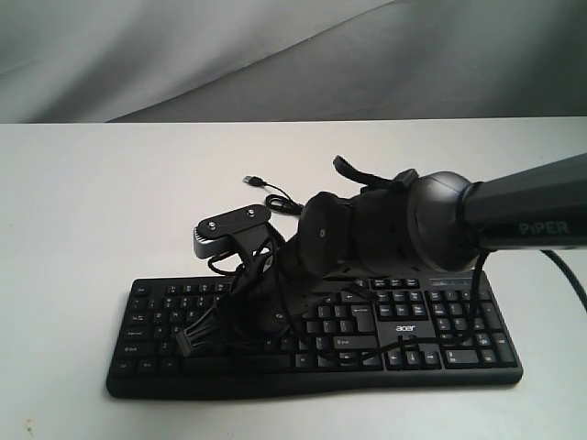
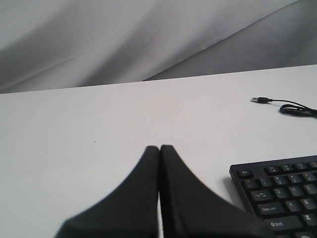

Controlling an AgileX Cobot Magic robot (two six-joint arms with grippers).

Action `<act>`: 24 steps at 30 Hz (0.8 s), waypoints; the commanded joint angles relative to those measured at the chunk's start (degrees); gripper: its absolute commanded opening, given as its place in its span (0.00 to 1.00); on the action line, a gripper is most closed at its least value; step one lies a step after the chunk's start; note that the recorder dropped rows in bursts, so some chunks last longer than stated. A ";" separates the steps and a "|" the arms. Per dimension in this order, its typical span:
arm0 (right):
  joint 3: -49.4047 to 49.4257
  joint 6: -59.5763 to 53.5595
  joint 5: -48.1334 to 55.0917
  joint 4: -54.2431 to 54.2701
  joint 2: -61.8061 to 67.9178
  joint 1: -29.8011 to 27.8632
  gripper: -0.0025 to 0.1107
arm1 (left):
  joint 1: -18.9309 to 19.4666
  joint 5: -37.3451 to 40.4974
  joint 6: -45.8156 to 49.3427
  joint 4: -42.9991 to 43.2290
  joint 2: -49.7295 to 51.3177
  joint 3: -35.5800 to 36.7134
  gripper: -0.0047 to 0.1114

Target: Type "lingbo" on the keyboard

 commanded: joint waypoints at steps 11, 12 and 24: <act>0.32 -0.18 0.22 0.85 2.21 0.15 0.02 | 0.11 -0.26 -0.23 -0.46 -0.15 0.25 0.04; 0.32 -0.18 0.22 1.09 2.37 0.15 0.02 | 0.11 -0.26 -0.23 -0.46 -0.15 0.25 0.04; 0.32 -0.43 0.36 -0.37 -2.05 0.04 0.02 | 0.11 -0.26 -0.23 -0.46 -0.15 0.25 0.04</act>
